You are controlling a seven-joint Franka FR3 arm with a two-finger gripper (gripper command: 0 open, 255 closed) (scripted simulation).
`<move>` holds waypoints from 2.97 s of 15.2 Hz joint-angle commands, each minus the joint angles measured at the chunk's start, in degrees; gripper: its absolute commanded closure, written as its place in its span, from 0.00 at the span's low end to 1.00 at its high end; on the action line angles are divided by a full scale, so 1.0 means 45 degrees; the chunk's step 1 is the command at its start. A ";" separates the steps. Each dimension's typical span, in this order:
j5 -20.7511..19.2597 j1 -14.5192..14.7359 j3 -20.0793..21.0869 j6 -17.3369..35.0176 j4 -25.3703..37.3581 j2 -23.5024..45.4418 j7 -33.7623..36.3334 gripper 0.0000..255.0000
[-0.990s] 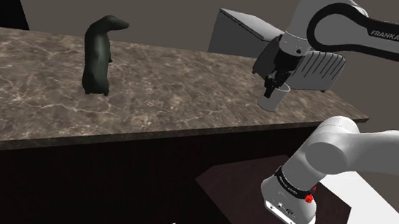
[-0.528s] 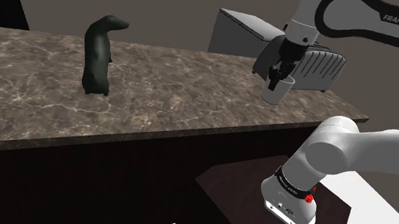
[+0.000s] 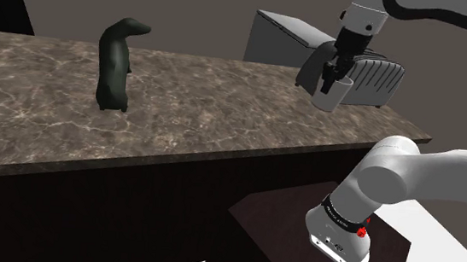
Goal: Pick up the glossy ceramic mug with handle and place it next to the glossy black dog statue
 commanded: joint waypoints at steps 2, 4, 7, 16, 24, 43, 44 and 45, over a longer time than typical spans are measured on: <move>0.0032 0.0010 0.0039 -0.0446 0.0608 0.0164 -0.0015 1.00; 0.0045 0.0014 0.0054 -0.0730 0.1026 0.0296 -0.0035 1.00; 0.0062 0.0018 0.0075 -0.1155 0.1665 0.0510 -0.0064 1.00; 0.0102 0.0025 0.0130 -0.2427 0.3679 0.1251 -0.0157 1.00; 0.0123 0.0026 0.0169 -0.3576 0.5616 0.2035 -0.0247 1.00; 0.1115 0.0178 0.1731 -0.4693 0.9943 0.5324 0.1472 1.00; 0.1214 0.0201 0.1948 -0.4626 1.0195 0.5647 0.1736 1.00; 0.1301 0.0226 0.2164 -0.4566 1.0465 0.5982 0.2003 1.00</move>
